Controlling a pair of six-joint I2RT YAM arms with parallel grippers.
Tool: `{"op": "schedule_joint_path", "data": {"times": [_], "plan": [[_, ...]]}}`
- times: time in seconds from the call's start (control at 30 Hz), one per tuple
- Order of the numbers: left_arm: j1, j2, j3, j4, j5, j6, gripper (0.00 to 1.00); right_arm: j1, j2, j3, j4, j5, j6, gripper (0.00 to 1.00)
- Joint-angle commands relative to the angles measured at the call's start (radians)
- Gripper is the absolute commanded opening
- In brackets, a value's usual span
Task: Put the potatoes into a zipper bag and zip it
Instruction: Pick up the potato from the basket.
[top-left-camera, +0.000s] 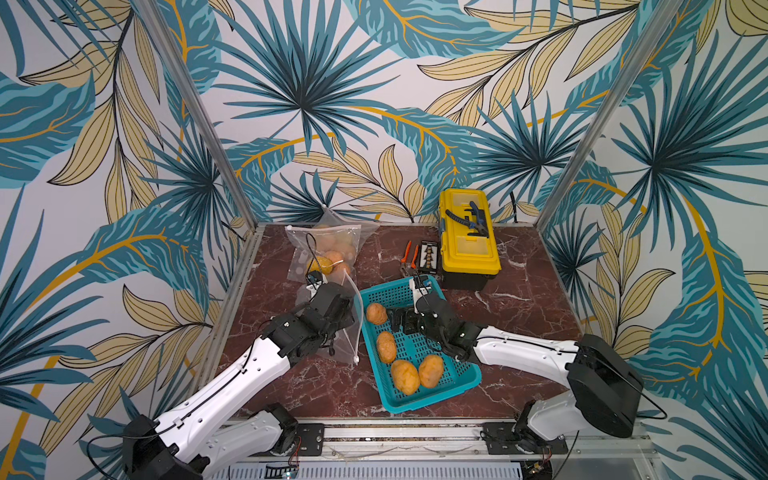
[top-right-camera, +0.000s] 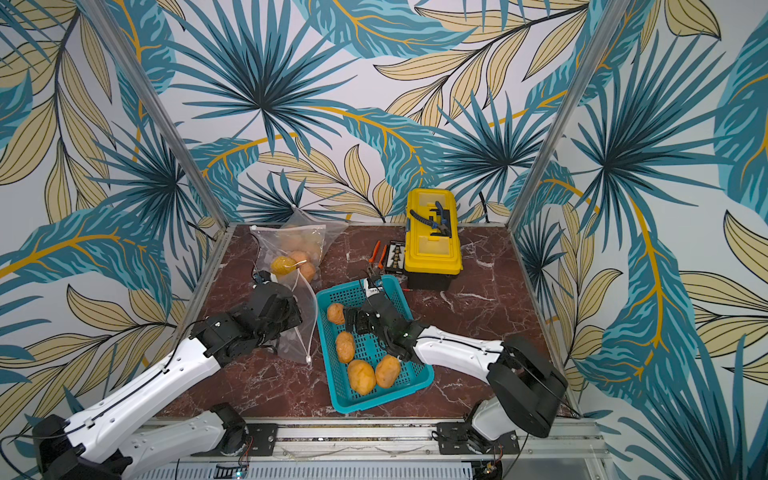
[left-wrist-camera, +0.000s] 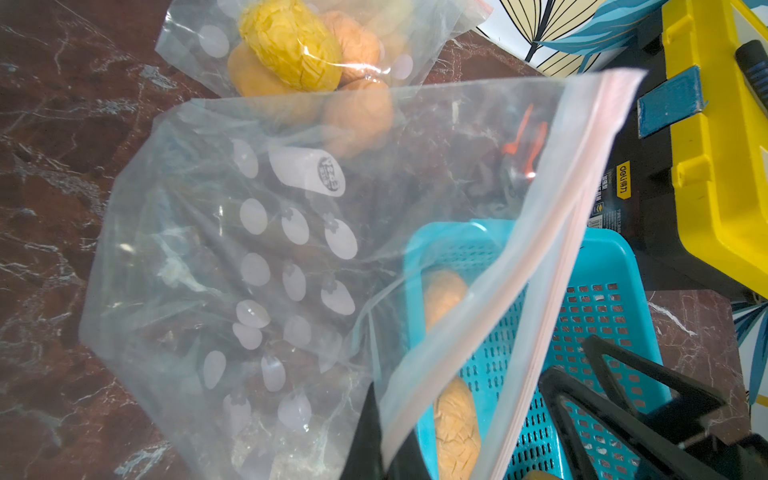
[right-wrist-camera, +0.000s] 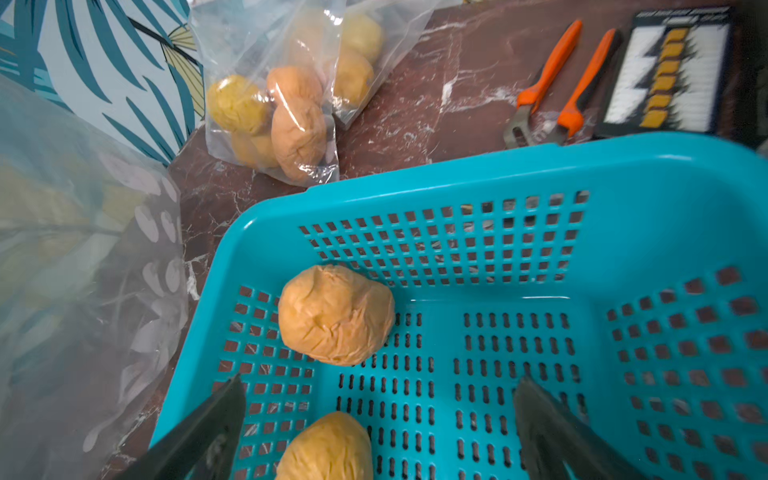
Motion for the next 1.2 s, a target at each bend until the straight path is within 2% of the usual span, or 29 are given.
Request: {"op": "schedule_joint_path", "data": {"times": [0.0,0.2,0.4,0.8,0.93,1.07,1.17], "plan": [[0.006,-0.01,0.027,-0.005,0.0,0.012,0.0,-0.007,0.069,0.061,0.011,-0.102,0.024,1.0],[0.009,-0.01,0.027,-0.004,0.003,0.013,0.0,-0.019,0.185,0.139,-0.019,-0.186,0.039,0.99],[0.01,-0.011,0.027,-0.004,0.008,0.014,0.0,-0.024,0.275,0.207,-0.045,-0.218,0.052,0.99],[0.009,-0.018,0.025,-0.004,0.014,0.015,0.0,-0.034,0.37,0.278,-0.102,-0.183,0.052,0.93],[0.01,-0.017,0.024,-0.004,0.014,0.014,0.0,-0.034,0.372,0.282,-0.107,-0.179,0.046,0.81],[0.009,-0.017,0.024,-0.004,0.016,0.014,0.0,-0.034,0.358,0.279,-0.115,-0.178,0.033,0.62],[0.011,-0.016,0.026,-0.003,0.02,0.016,0.0,-0.033,0.326,0.263,-0.116,-0.17,0.024,0.56]]}}
